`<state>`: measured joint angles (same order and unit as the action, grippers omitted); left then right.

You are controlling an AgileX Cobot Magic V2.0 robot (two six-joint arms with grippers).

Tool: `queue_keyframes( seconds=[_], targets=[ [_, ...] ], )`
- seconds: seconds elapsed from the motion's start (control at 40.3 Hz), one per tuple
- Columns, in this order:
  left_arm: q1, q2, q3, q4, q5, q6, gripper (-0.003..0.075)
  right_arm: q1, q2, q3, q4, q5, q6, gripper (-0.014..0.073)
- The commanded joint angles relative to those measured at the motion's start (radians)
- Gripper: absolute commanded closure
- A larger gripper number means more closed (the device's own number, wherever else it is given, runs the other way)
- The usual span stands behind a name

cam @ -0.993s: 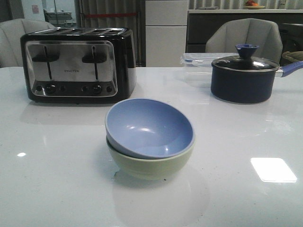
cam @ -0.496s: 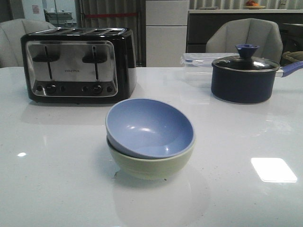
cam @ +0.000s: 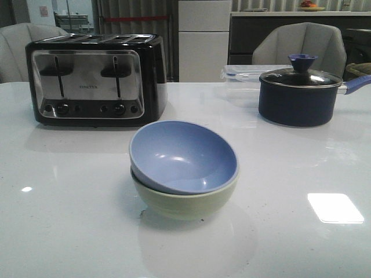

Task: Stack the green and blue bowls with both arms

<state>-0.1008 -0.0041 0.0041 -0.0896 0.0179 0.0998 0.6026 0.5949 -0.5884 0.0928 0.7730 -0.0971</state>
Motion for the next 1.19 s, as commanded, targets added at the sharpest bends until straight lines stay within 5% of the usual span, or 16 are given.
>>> queue_keyframes(
  seconds=[0.0, 0.298, 0.472, 1.167],
  targets=[
    [-0.008, -0.021, 0.005, -0.01, -0.091, -0.002, 0.0627, -0.014, -0.027, -0.005, -0.008, -0.087, -0.009, 0.0537],
    [-0.008, -0.021, 0.005, -0.01, -0.091, -0.002, 0.0627, -0.419, -0.362, 0.346, -0.008, -0.586, -0.009, 0.0537],
    [-0.008, -0.021, 0.005, -0.01, -0.091, -0.002, 0.0627, -0.547, -0.541, 0.544, -0.008, -0.781, -0.009, 0.0537],
    [-0.008, -0.019, 0.005, -0.01, -0.091, -0.002, 0.0627, -0.573, -0.624, 0.613, -0.05, -0.867, 0.075, 0.0537]
  ],
)
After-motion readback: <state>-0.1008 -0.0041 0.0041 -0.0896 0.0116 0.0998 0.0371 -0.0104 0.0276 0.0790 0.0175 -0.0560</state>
